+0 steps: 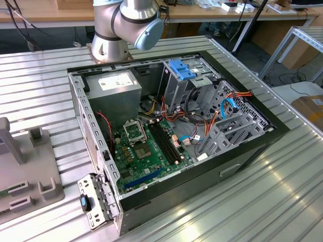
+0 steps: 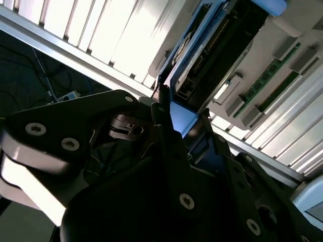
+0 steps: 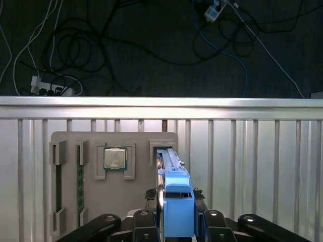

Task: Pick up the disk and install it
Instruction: 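Pick up the disk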

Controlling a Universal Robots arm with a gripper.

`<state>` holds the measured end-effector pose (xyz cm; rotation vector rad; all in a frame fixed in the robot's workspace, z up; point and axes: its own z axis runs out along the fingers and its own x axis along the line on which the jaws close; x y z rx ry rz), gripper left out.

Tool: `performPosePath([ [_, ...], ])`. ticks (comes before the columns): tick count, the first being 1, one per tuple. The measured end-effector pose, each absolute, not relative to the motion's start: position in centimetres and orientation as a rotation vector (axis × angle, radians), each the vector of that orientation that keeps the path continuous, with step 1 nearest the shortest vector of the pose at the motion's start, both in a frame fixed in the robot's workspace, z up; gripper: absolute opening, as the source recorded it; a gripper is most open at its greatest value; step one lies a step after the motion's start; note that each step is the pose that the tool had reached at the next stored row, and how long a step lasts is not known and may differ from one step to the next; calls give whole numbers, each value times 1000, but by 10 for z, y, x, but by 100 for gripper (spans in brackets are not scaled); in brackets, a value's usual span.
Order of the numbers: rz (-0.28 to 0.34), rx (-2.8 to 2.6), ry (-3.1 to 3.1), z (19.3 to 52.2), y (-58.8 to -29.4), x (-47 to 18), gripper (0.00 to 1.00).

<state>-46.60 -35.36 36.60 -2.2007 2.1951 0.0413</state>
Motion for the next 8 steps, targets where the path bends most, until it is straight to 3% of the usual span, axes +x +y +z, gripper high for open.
performPosePath([
  [8,40,-2200,2194,416,-354,-466,36],
])
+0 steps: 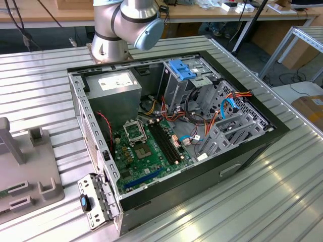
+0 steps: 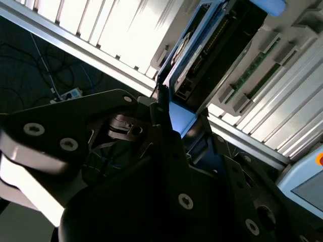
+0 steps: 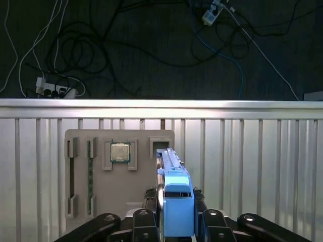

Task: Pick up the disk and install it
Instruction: 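Pick up the disk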

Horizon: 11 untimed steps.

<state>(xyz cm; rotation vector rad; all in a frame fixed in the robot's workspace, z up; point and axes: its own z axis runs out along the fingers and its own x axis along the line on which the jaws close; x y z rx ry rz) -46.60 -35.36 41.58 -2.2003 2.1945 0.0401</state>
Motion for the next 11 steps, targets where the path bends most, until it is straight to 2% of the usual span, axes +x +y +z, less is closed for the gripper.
performPosePath([
  [6,40,-2200,2195,418,-354,-466,36],
  [11,40,-2200,2194,434,-354,-466,36],
])
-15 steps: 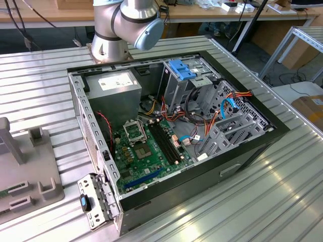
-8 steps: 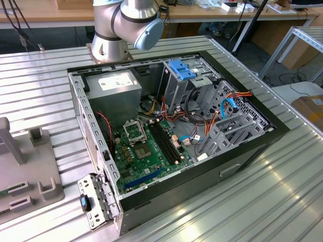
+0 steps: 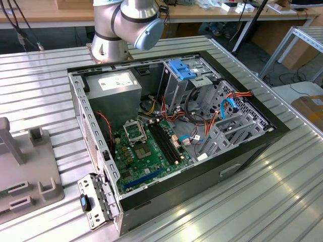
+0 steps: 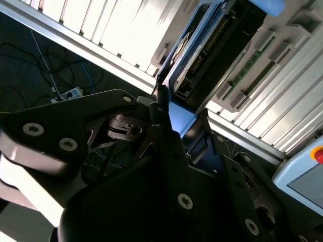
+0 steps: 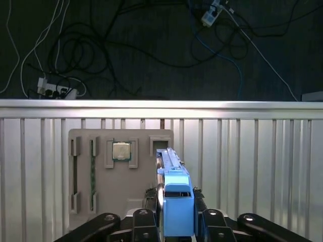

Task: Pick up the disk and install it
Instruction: 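Pick up the disk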

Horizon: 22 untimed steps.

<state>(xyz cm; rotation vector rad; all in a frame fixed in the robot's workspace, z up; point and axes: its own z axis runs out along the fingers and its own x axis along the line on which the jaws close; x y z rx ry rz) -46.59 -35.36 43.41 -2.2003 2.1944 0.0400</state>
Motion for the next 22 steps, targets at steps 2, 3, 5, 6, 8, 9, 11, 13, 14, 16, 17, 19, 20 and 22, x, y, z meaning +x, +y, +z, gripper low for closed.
performPosePath([
  [2,40,-2200,2195,444,-354,-466,36],
  [3,40,-2200,2194,453,-354,-466,36],
  [5,40,-2200,2194,468,-354,-466,36],
  [6,40,-2200,2194,476,-354,-466,36],
  [8,40,-2200,2194,490,-354,-466,36],
  [9,40,-2200,2194,494,-354,-466,36],
  [11,40,-2200,2194,500,-354,-466,36],
  [13,40,-2200,2194,500,-354,-466,36],
  [14,40,-2200,2194,500,-354,-466,36],
  [16,40,-2200,2194,500,-354,-466,36],
  [17,40,-2200,2194,500,-354,-466,36],
  [19,40,-2200,2194,501,-354,-466,36],
  [20,40,-2200,2194,501,-354,-466,36],
  [22,40,-2200,2194,501,-354,-466,36],
])
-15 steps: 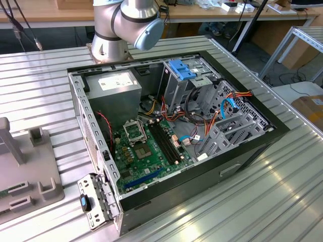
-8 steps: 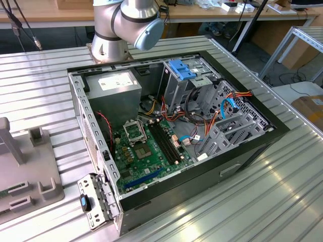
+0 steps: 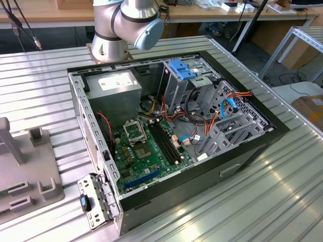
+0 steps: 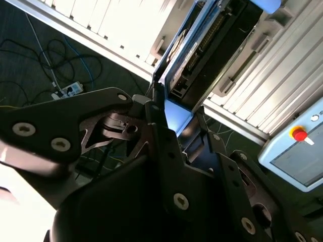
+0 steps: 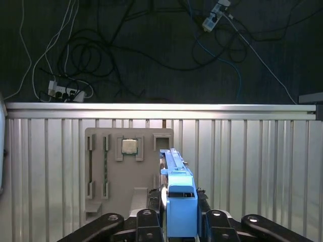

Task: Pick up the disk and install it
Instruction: 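Pick up the disk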

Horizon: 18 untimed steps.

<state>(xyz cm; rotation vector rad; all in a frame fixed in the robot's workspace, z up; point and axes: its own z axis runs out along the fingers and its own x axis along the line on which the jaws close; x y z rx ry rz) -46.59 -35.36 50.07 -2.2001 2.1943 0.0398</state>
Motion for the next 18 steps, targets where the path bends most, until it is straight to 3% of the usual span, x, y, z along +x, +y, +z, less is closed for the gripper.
performPosePath([
  [18,41,-2200,2194,501,-353,-432,36],
])
